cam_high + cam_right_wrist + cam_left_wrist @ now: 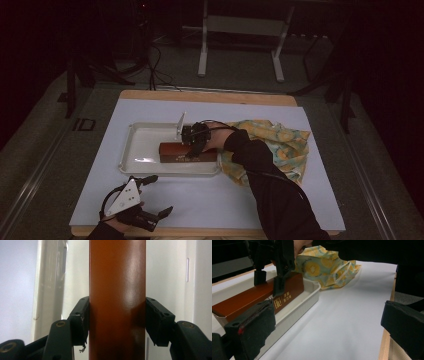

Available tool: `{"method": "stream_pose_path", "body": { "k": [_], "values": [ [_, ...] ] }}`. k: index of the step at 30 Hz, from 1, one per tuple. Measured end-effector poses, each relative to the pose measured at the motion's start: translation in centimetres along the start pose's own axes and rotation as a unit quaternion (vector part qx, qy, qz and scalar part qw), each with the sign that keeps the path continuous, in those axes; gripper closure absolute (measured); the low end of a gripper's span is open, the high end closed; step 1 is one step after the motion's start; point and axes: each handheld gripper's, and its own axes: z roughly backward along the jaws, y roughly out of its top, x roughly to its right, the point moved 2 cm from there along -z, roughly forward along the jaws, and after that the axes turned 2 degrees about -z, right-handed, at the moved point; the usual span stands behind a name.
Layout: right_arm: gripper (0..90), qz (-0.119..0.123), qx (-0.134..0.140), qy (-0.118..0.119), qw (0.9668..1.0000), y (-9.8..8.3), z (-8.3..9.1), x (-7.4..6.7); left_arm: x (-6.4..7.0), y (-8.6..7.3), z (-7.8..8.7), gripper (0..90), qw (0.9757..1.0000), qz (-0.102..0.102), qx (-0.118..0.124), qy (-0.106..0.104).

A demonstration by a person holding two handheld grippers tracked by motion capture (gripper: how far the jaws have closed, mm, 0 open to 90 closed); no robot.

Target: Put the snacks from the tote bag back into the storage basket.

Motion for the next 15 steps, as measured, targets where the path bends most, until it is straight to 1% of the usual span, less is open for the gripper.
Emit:
{"method": "stream_pose_path", "body": {
  "k": [5,9,13,15],
  "values": [
    [43.0,0.001,0.002,-0.001,1.0,-0.09,-0.07,0.07,0.01,0.0,0.0,0.0,1.0,0.0,0.0,0.0],
    [43.0,-0.01,0.003,-0.001,0.9999,-0.19,-0.11,0.13,0.01,0.0,0.0,0.0,1.0,0.0,0.0,0.0],
    [42.7,-0.01,0.005,-0.002,0.9999,-0.25,-0.13,0.2,0.02,0.0,-0.03,0.0,1.0,0.0,0.0,-0.001],
    [42.6,-0.015,0.006,-0.001,0.9999,-0.28,-0.13,0.27,0.02,0.0,-0.01,0.0,1.0,0.0,0.0,-0.001]
  ]
}}
